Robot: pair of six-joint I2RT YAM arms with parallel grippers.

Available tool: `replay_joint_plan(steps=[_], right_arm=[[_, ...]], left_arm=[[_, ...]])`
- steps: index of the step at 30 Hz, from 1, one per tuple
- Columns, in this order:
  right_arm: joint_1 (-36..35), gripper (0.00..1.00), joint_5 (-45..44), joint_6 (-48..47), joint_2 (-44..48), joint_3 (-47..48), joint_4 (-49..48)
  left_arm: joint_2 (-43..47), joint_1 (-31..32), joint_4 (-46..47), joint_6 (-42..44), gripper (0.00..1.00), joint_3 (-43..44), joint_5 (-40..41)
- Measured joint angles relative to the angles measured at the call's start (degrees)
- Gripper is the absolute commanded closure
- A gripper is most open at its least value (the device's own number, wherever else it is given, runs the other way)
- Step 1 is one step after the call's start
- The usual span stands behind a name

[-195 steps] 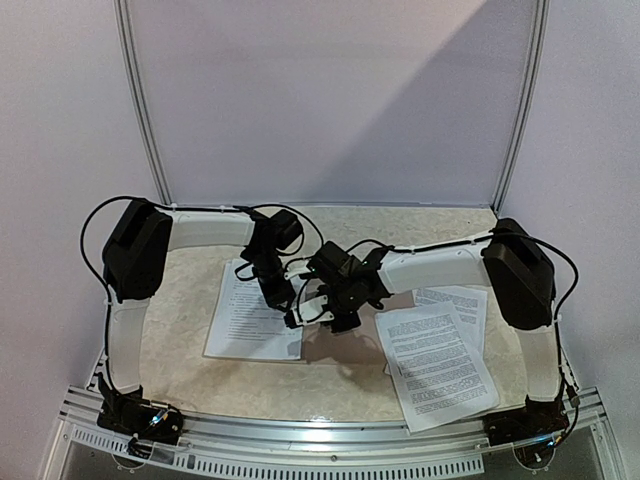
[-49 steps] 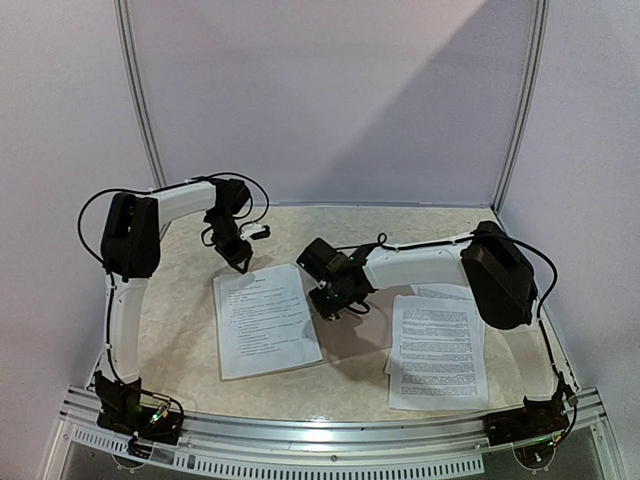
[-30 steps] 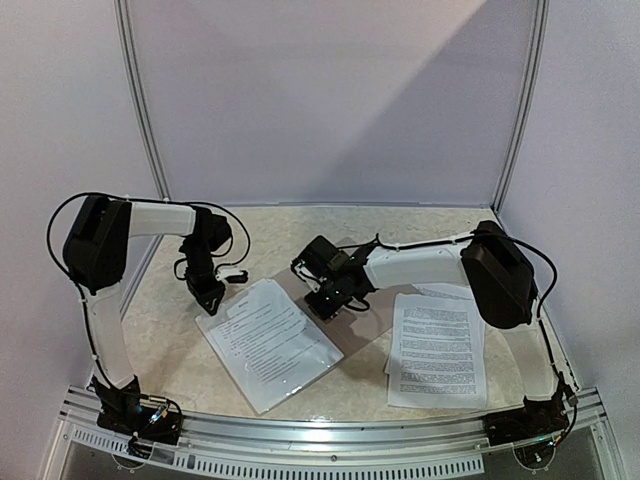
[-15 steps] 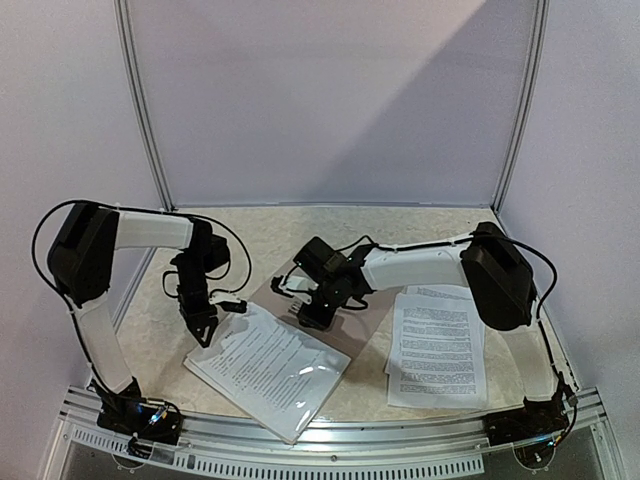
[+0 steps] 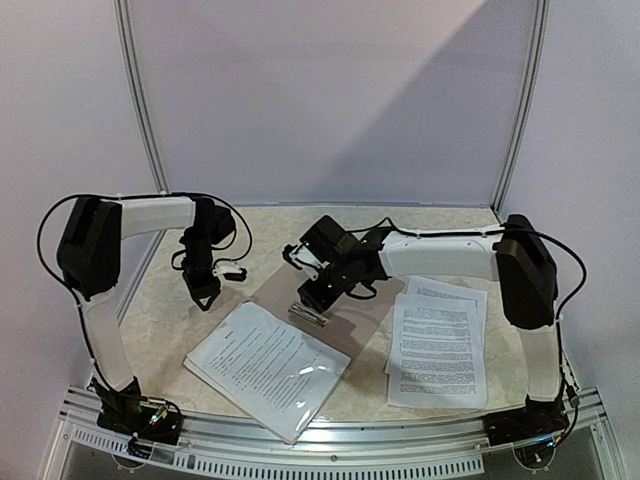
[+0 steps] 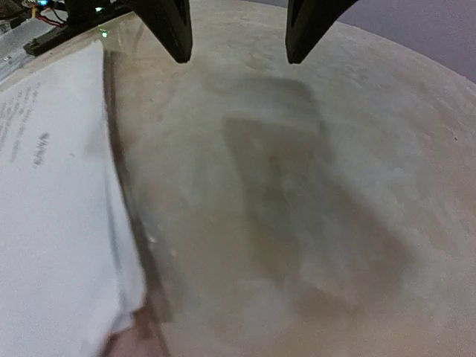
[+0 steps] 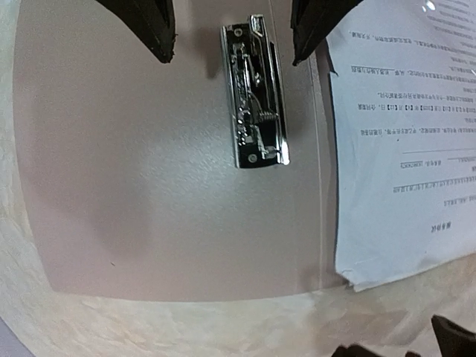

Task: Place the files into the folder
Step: Rotate the folder with some files at the center of the board.

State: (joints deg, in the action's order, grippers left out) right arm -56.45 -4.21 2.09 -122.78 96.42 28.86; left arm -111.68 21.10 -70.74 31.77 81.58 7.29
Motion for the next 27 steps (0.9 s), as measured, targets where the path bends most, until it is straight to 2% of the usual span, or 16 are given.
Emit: replay_joint_plan(steps=[5,12,17,27], right_arm=[[0.3,0.5,-4.6,12.0,6.5,-6.4,2.6],[0.4,0.53,-9.8,24.0,7.5,-8.9,11.0],[0.6,0.54,-9.8,27.6,7.1,-9.7,12.1],[0.2,0.55,-6.1,31.6,6.8,-13.2,10.5]], left_arm=[[-5.1,0.3,5.4,0.5,0.56,-1.3,5.9],[-3.3,5.6,4.9,3.5,0.56,-8.5,8.2],[-3.2,8.4,1.1,3.8,0.56,-11.0,8.5],[-1.5,10.1,-3.5,4.1,0.57,-14.8,0.8]])
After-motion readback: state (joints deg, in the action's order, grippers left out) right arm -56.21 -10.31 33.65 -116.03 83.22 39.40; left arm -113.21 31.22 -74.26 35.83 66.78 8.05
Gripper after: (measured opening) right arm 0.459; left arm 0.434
